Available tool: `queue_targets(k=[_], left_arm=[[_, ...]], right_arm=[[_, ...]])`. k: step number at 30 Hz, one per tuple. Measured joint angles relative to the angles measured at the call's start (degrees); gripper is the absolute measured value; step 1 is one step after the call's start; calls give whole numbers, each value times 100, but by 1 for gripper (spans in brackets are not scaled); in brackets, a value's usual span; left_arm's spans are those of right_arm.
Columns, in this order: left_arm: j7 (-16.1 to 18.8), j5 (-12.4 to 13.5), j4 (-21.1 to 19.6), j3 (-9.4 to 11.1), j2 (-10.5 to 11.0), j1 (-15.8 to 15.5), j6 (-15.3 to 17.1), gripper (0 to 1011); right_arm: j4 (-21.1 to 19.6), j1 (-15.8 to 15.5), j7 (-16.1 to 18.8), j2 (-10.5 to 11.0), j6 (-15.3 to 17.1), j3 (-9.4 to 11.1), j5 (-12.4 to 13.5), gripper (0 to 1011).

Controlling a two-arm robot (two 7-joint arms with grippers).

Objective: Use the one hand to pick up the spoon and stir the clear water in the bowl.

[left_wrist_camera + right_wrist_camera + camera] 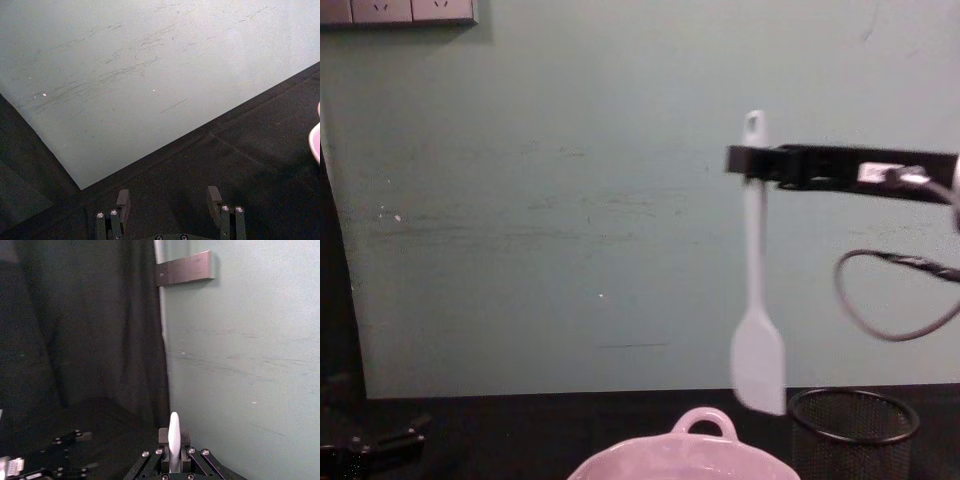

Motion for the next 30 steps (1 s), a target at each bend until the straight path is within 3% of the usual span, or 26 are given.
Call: queue_targets(k=[2,12,19,30], left_arm=[[0,0,0,0,0,0,0,1011],[0,0,0,0,0,0,0,1011],[0,0,0,0,0,0,0,1011],[0,0,0,0,0,0,0,1011]], right_arm=[[154,91,62,-177,-83,-190,-92,121],[656,117,244,-586,-620,-589,-498,121],[927,-5,447,-709,-927,-675,-664,121],[1157,-158,623,-874,-1048,-696,-691,121]])
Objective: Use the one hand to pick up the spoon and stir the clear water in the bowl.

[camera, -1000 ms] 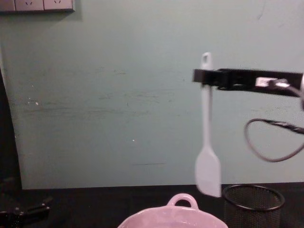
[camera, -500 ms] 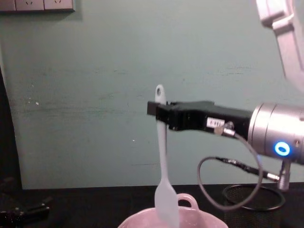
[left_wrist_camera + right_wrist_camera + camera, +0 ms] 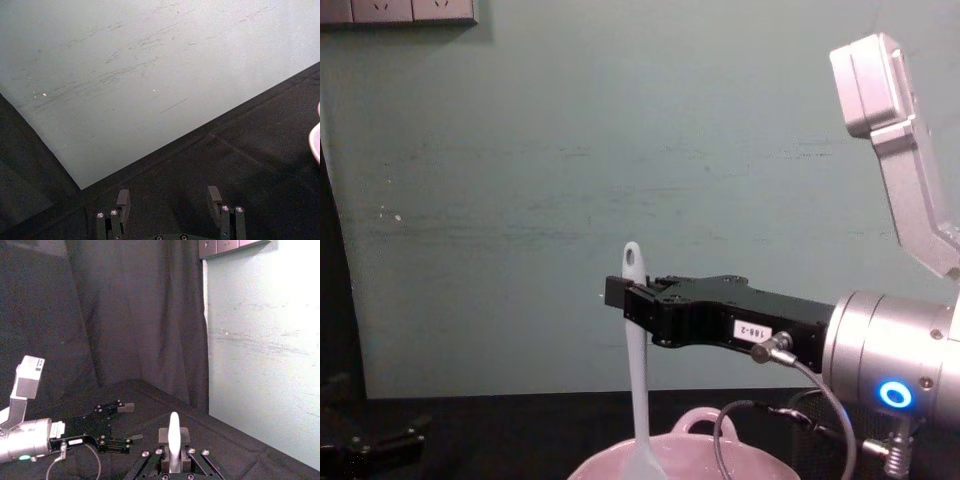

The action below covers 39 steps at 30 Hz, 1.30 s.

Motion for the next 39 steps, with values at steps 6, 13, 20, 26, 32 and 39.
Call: queue_targets(k=[6,13,20,26,32,39], left_arm=[[0,0,0,0,0,0,0,1011],[0,0,0,0,0,0,0,1011],[0,0,0,0,0,0,0,1011],[0,0,0,0,0,0,0,1011],[0,0,0,0,0,0,0,1011],[0,0,0,0,0,0,0,1011]], right_arm=[[195,78,48,-136,-3,-21,2,121],[660,414,51,-365,-34,-67,-120,121],[1050,674,49,-535,-74,7,-150,121],[1152,719,7,-533,-76,128,-156,121],[1101,643,-55,-414,-45,270,-158,121],[822,435,-86,-194,39,408,-155,121]])
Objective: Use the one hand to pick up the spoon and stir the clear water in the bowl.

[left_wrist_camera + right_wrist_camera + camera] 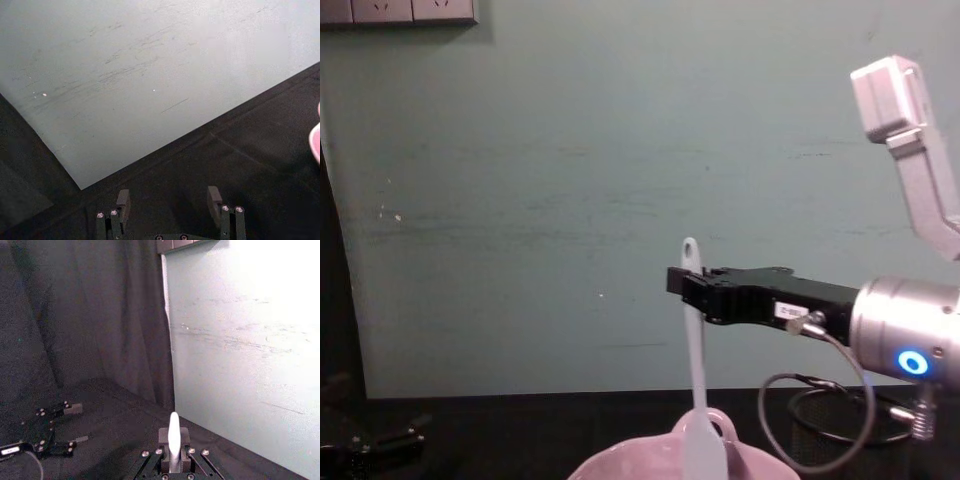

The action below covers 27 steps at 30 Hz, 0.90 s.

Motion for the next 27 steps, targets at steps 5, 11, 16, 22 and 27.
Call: queue_targets(k=[5,11,16,22,27], left_arm=[[0,0,0,0,0,0,0,1011],[0,0,0,0,0,0,0,1011],[0,0,0,0,0,0,0,1011],[0,0,0,0,0,0,0,1011],[0,0,0,0,0,0,0,1011]], right_arm=[[-283,-193,-1,150,43,39,-3,121],[-545,-401,1,262,88,49,7,121],[-682,-522,18,282,91,9,18,121],[-758,-583,87,219,61,-99,53,121],[-635,-505,159,77,31,-233,83,121]])
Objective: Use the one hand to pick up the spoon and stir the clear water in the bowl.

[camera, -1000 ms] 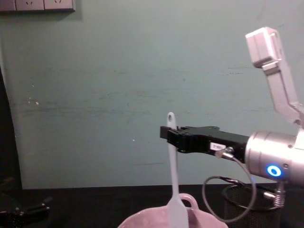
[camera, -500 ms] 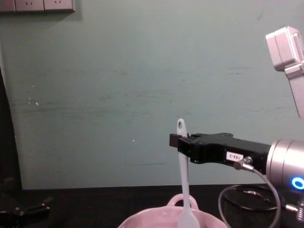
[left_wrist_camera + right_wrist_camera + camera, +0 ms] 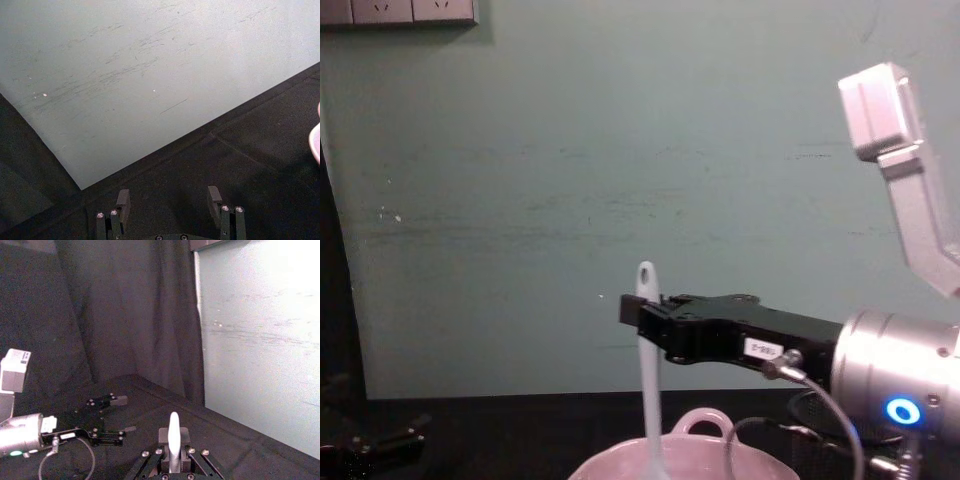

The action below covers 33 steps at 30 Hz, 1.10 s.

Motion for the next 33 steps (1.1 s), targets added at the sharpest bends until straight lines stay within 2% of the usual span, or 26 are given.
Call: queue_targets(k=[7,9,18,26,33], left_arm=[[0,0,0,0,0,0,0,1011],[0,0,0,0,-1,0,0,1011],[0,0,0,0,0,0,0,1011],[0,0,0,0,0,0,0,1011],[0,0,0,0,0,0,0,1011]], right_arm=[[361,230,60,-221,-48,-116,10,121],[580,380,65,-332,-73,-146,7,121],[1042,705,3,-526,-80,-102,3,121],[1168,801,-119,-483,-14,43,-21,121],[921,662,-192,-285,82,170,-26,121]])
